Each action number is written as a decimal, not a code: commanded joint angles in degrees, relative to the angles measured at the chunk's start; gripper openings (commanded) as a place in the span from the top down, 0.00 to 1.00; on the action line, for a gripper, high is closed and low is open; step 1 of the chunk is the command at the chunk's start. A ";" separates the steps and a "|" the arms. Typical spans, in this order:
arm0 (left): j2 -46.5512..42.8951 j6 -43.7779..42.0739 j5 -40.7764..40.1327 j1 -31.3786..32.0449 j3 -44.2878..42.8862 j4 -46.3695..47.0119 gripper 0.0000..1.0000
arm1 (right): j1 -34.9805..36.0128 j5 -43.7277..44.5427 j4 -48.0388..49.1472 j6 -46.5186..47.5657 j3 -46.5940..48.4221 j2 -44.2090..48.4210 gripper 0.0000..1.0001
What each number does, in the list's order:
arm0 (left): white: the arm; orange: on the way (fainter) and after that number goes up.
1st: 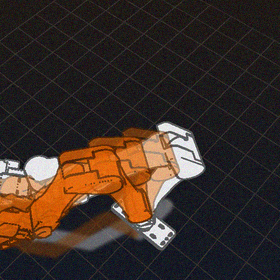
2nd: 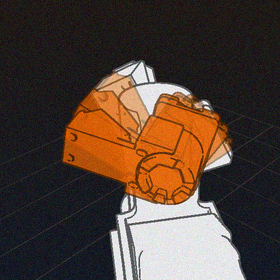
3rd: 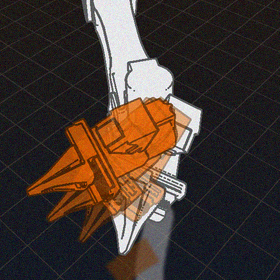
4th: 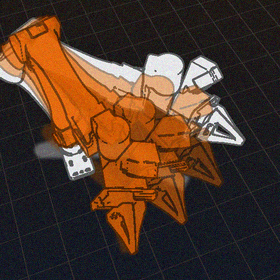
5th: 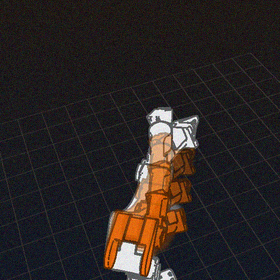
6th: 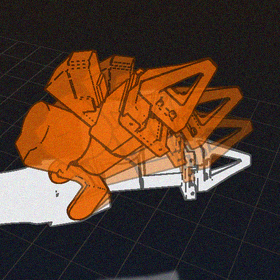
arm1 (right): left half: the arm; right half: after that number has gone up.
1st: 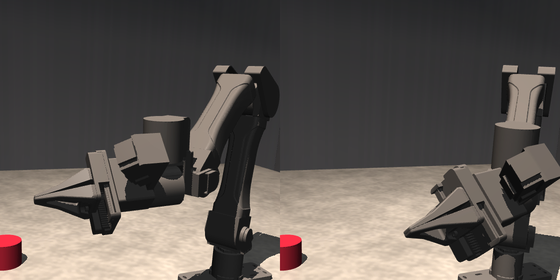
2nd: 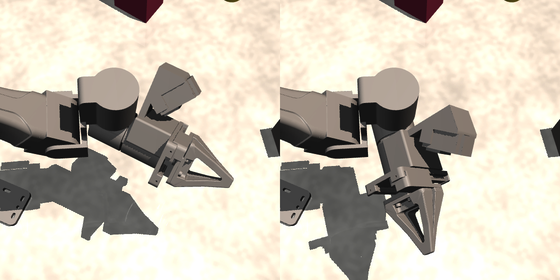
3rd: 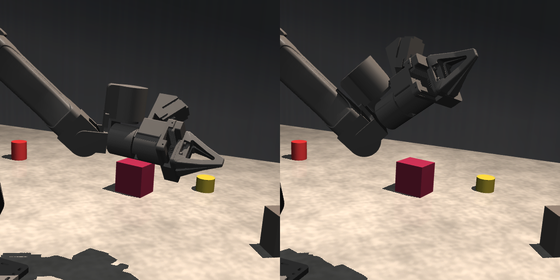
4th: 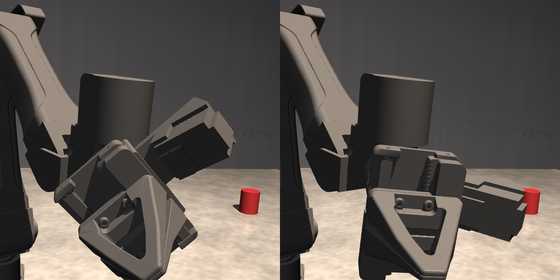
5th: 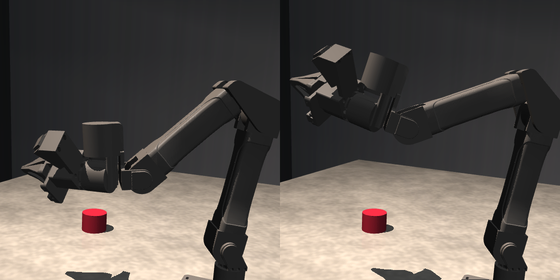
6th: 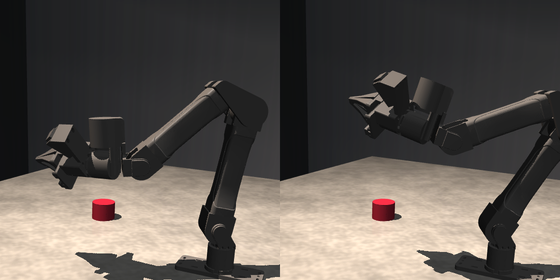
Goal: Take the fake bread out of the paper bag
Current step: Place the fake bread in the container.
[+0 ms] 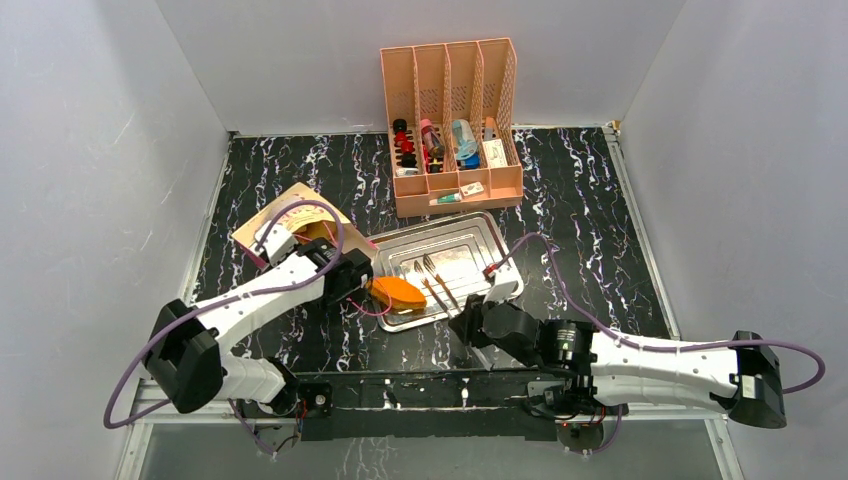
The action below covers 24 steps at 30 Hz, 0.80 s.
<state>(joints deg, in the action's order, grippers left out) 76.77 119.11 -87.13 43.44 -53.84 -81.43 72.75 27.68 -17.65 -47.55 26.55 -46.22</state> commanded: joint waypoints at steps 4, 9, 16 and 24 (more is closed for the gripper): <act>-5.68 1.78 -7.45 -0.95 -0.66 -1.45 1.00 | 0.20 2.51 8.65 5.41 5.53 -1.13 0.77; -8.43 0.17 -7.14 -0.99 -0.14 -1.43 1.00 | 0.20 0.19 9.79 7.85 8.54 -4.26 0.71; -9.02 -0.10 -6.11 -0.98 1.31 -1.37 1.00 | 0.80 -7.09 11.41 8.99 13.26 -8.04 0.66; -8.14 2.17 -4.03 -0.91 2.73 -1.37 1.00 | 6.37 -5.79 11.54 10.11 17.54 -11.06 0.66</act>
<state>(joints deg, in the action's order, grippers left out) 68.77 118.56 -86.50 42.81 -52.31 -81.54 76.86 21.87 -11.40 -38.83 39.66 -55.64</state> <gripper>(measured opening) 0.007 0.349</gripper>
